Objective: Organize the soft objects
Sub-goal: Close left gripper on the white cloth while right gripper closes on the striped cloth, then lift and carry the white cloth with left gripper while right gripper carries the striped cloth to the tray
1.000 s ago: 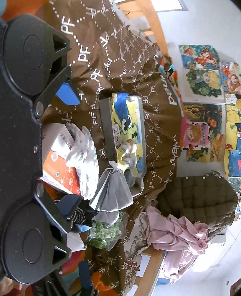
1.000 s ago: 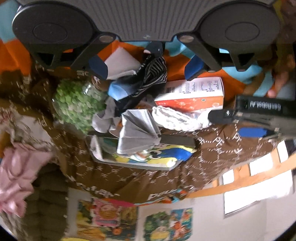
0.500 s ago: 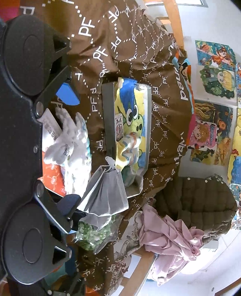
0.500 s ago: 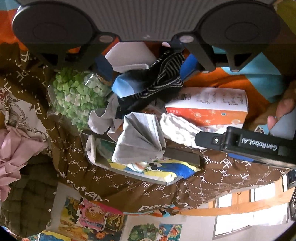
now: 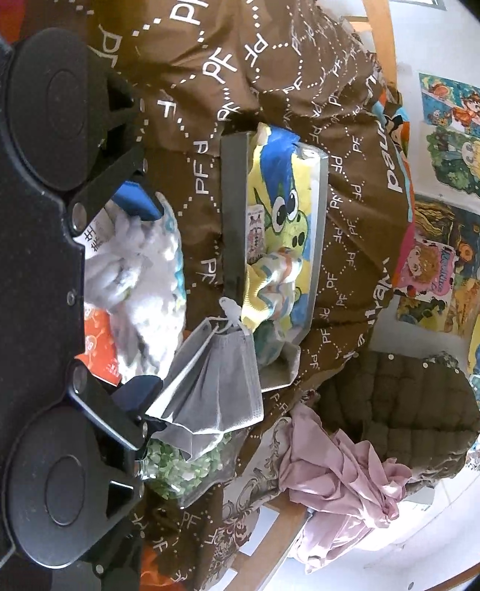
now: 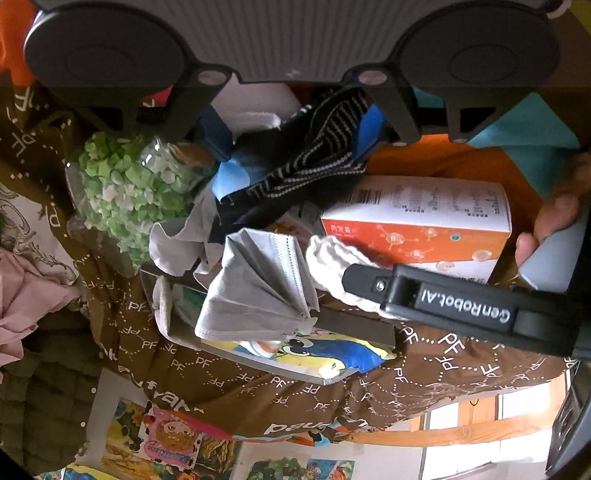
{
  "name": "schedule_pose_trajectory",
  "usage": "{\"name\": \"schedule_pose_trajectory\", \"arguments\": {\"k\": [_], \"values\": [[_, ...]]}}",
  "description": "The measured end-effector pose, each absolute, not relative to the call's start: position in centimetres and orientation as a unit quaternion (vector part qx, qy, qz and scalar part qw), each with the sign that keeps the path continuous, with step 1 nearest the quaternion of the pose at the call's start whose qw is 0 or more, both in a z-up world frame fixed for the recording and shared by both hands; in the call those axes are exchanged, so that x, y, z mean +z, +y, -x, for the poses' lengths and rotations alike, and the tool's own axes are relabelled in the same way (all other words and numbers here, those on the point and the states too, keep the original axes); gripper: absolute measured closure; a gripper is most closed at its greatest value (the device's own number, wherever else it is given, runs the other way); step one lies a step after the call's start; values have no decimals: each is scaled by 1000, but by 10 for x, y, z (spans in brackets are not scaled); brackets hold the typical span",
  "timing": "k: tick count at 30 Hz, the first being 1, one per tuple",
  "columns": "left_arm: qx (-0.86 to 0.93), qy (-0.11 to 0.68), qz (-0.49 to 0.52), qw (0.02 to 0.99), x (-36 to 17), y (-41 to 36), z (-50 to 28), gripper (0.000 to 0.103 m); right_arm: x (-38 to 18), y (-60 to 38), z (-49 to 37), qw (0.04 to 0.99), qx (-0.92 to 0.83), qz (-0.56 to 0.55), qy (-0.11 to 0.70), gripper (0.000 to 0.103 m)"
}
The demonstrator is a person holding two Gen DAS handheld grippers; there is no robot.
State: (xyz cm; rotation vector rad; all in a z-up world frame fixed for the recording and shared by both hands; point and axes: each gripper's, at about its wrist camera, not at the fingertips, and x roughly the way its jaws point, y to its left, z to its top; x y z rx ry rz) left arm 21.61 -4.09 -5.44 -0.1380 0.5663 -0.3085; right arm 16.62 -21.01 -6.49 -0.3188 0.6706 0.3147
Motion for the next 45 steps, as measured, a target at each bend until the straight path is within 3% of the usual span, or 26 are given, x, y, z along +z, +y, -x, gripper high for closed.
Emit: {"name": "schedule_pose_trajectory", "arguments": {"k": [8, 15, 23, 31, 45], "values": [[-144, 277, 88, 946, -62, -36, -217, 24, -68, -205, -174, 921, 148, 164, 322, 49], [-131, 260, 105, 951, -65, -30, -213, 44, -67, -204, -171, 925, 137, 172, 311, 75], [-122, 250, 103, 955, -64, -30, -211, 57, -59, -207, -166, 933, 142, 158, 292, 81], [-114, 244, 103, 958, -63, -29, -209, 73, -55, -209, -165, 933, 159, 135, 293, 98], [-104, 213, 89, 967, -39, -31, -187, 80, -13, -251, -157, 951, 168, -6, 259, 99]]}}
